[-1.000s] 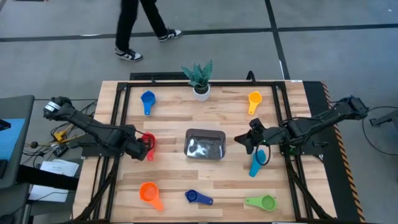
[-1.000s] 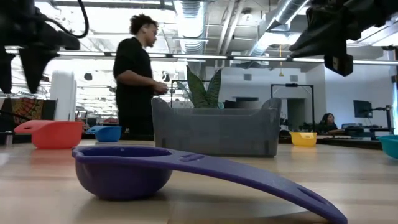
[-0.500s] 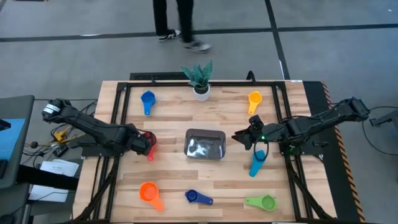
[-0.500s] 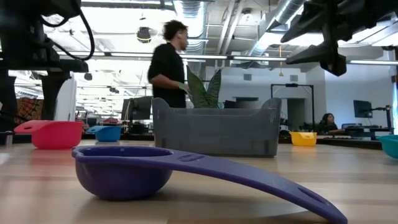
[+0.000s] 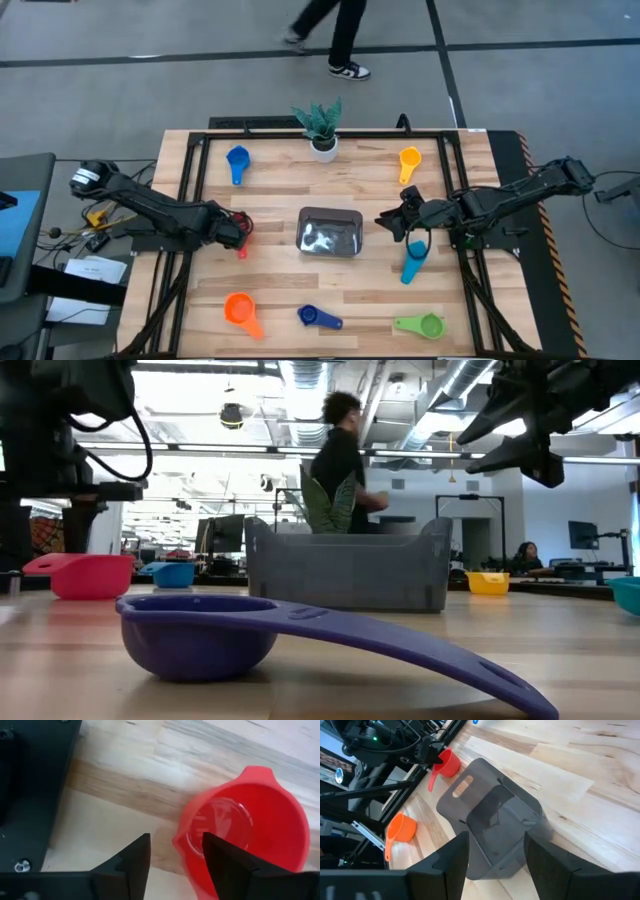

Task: Nest measuring cups in basket
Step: Stack the red measuring cup on top of the orange measuring cup

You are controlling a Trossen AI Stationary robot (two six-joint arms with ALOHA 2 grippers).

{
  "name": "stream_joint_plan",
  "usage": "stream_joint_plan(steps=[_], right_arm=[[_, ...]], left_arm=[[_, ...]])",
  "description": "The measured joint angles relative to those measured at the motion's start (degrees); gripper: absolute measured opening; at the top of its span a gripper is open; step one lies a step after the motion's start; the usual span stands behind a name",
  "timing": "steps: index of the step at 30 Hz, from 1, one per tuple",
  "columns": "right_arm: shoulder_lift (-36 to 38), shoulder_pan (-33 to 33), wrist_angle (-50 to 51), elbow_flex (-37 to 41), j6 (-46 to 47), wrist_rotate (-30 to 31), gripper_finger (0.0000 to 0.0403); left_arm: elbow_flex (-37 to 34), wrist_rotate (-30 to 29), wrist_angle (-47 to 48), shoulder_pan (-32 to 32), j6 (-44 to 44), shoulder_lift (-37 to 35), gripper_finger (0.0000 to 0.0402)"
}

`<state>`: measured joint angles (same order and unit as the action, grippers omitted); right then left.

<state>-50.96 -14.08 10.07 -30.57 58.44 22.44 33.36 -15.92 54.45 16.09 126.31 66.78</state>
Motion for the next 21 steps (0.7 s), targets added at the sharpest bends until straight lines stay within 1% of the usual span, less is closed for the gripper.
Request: stream_joint_plan(steps=[5, 9, 13, 18, 21], right_arm=[[0.0, 1.2, 0.4, 0.0, -0.2, -0.2, 0.0209], [0.0, 1.5, 0.4, 0.0, -0.3, -1.6, 0.0203], [0.0, 1.5, 0.4, 0.0, -0.4, -1.7, 0.0198], [0.0, 1.5, 0.4, 0.0, -0.4, -1.7, 0.0193], [0.0, 1.5, 0.4, 0.0, -0.1, -1.8, 0.0190]], left_arm=[[0.0, -0.4, -0.2, -0.7, -0.3, 2.1, 0.0112], [0.0, -0.5, -2.1, -0.7, -0.5, 3.7, 0.0070], [0.1, -0.9, -3.2, -0.7, -0.5, 4.6, 0.0036], [0.1, -1.3, -3.4, -0.7, -0.5, 4.6, 0.0008], [0.1, -1.3, -3.5, -0.7, -0.5, 4.6, 0.0004]])
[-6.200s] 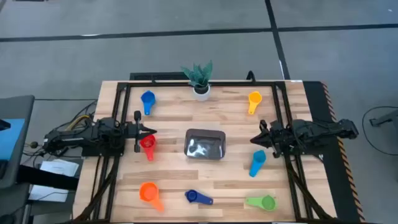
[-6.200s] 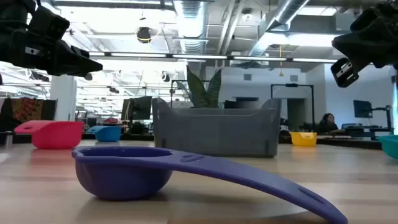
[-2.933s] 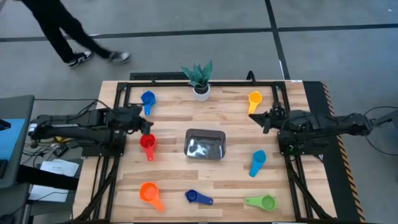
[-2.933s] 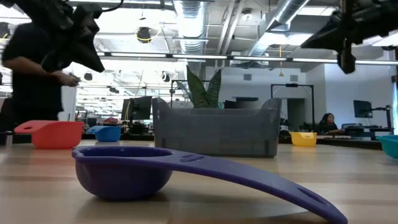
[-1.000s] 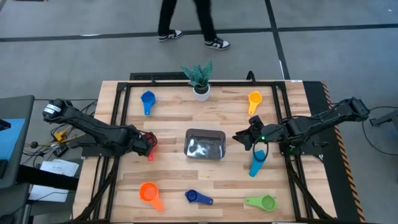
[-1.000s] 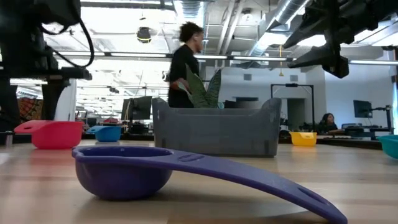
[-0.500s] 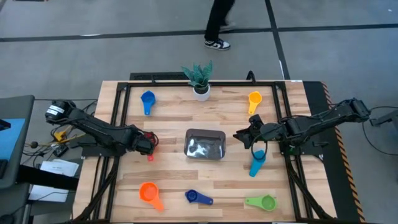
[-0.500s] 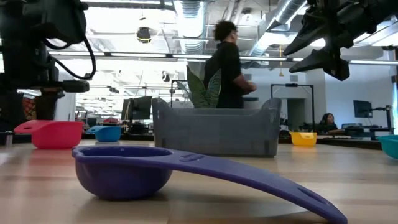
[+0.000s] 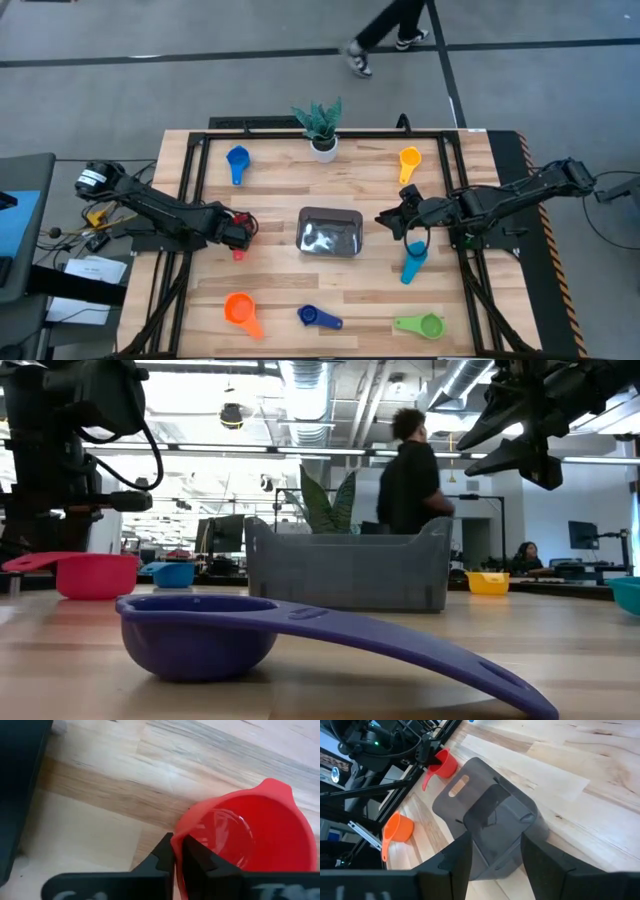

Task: Nest measuring cups in basket
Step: Stack the red measuring cup on top of the orange measuring cup

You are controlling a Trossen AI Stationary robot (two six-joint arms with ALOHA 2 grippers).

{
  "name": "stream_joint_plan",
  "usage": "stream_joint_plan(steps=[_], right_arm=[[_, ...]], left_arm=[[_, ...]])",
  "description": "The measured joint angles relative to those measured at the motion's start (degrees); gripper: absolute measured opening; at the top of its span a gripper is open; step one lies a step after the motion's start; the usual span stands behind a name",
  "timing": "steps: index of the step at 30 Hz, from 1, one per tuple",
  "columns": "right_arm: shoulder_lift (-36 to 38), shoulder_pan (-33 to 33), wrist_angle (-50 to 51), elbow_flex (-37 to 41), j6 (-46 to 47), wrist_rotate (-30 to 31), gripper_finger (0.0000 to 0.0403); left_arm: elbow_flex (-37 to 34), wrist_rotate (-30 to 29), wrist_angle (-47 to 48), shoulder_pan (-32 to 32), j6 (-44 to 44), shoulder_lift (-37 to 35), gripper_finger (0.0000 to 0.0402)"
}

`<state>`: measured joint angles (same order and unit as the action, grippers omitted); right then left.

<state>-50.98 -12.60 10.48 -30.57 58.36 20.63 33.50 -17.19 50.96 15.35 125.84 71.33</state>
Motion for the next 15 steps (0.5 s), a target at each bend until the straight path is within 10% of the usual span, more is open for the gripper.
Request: stream_joint_plan(steps=[15], right_arm=[[0.0, -3.2, 2.3, 0.0, 0.2, -2.5, 0.0164]], left_arm=[[13.7, 2.5, 3.5, 9.7, 0.9, 0.1, 0.0003]])
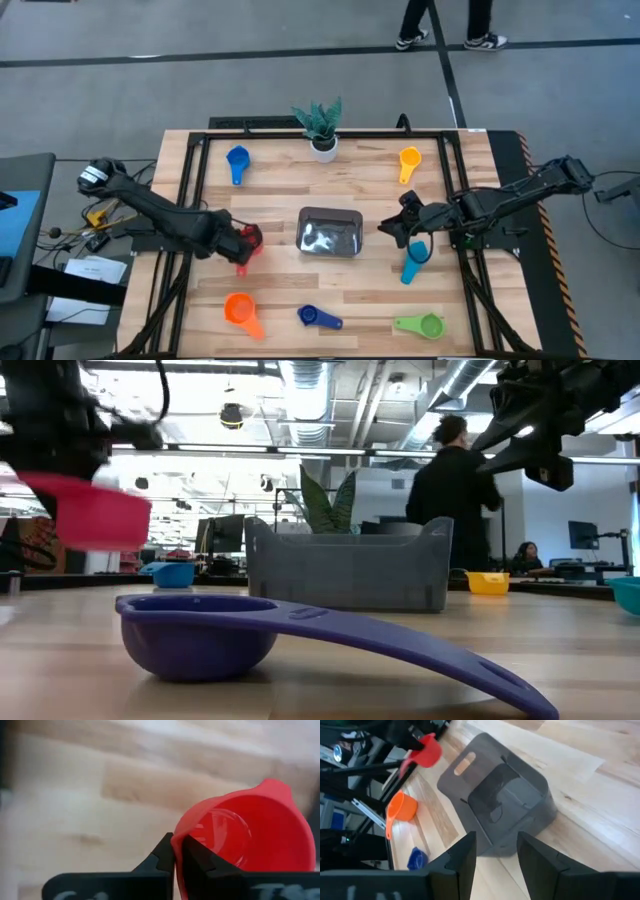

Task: Nest measuring cups in basket
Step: Stack the red measuring cup on top of the orange measuring cup

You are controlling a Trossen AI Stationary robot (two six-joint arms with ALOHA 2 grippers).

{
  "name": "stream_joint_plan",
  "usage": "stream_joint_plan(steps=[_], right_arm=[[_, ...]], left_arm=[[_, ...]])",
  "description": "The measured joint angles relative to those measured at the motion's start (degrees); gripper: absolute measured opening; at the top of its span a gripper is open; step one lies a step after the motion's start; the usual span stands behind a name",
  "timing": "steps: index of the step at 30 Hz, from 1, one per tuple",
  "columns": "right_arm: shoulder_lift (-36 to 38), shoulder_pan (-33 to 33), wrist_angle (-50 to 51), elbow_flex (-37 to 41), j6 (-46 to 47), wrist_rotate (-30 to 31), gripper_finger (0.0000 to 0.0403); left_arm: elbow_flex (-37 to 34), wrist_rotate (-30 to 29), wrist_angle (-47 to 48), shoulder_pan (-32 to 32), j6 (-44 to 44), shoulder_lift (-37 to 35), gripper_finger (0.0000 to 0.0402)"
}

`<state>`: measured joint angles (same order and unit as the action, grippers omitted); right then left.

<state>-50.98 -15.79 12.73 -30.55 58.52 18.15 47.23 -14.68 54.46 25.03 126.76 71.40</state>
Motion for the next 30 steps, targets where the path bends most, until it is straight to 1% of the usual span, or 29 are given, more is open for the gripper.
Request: stream_joint_plan(steps=[6, 11, 15, 20, 23, 25, 30], right_arm=[[0.0, -1.1, 0.3, 0.0, 1.4, 0.1, 0.0159], [0.0, -2.4, 0.2, 0.0, 3.0, 2.7, 0.0153], [0.0, -2.0, -0.2, 0.0, 4.2, 3.9, 0.0149], [0.0, -1.7, -5.7, 0.0, 6.2, 4.9, 0.0143], [0.0, -1.8, -9.8, 0.0, 6.1, 6.5, 0.0139], [0.0, -1.8, -12.0, 0.0, 6.1, 7.3, 0.0135], [0.0, -3.4, -13.6, 0.0, 5.5, 10.3, 0.0131]], left_arm=[[5.7, -0.1, 0.2, 8.6, -1.3, 0.0, 0.0003], [6.5, -0.1, -0.7, 17.5, -1.0, 0.0, 0.0003], [6.5, 0.1, -2.3, 22.1, -1.0, 1.8, 0.0003], [6.6, 0.7, -7.6, 24.9, -1.0, 5.9, 0.0003], [8.7, 1.7, -8.3, 26.2, -0.9, 9.5, 0.0003], [11.2, 3.0, -7.3, 27.0, -1.0, 11.9, 0.0003], [16.5, 3.4, -1.1, 28.4, -1.1, 16.3, 0.0003]])
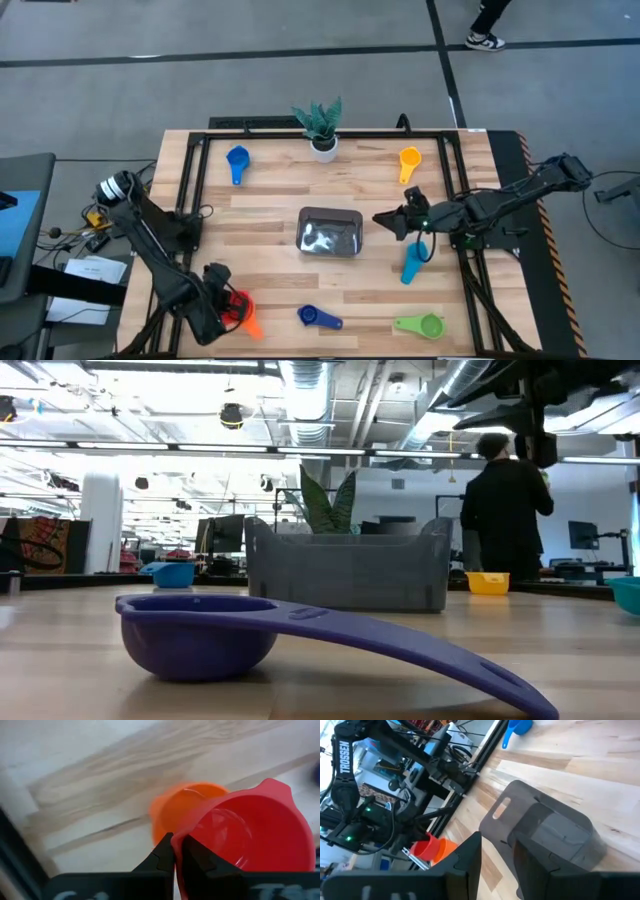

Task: Nest measuring cups in basket
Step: Stack the red measuring cup on top of the orange measuring cup

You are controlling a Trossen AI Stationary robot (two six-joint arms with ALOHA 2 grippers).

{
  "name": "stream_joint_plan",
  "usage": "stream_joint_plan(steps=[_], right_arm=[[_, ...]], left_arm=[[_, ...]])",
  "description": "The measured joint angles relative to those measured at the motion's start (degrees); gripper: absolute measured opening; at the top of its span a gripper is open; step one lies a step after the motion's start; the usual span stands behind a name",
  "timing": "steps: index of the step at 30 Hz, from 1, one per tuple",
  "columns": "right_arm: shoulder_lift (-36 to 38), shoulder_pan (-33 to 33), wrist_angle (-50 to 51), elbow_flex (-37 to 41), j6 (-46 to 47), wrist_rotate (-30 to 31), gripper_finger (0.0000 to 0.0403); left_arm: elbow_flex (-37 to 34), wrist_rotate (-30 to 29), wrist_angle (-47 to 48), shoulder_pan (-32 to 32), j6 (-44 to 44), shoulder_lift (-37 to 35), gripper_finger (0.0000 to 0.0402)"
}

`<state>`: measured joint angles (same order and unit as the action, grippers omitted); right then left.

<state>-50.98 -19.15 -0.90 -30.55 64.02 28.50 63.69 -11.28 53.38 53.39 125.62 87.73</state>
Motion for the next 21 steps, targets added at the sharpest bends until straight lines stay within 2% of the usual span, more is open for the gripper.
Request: stream_joint_plan(steps=[8, 15, 21], right_arm=[[0.0, -4.0, 0.4, 0.0, 0.0, 4.6, 0.0134], [0.0, -6.9, -0.2, 0.0, 0.0, 7.8, 0.0133], [0.0, -7.4, -0.3, 0.0, -0.1, 8.1, 0.0141]], left_arm=[[1.0, 1.0, -1.1, 0.3, 0.3, 4.8, 0.0003], [1.0, 1.1, 0.3, 0.0, 0.3, 5.1, 0.0007], [1.0, 2.6, 0.4, 0.0, 0.5, 5.1, 0.0015]])
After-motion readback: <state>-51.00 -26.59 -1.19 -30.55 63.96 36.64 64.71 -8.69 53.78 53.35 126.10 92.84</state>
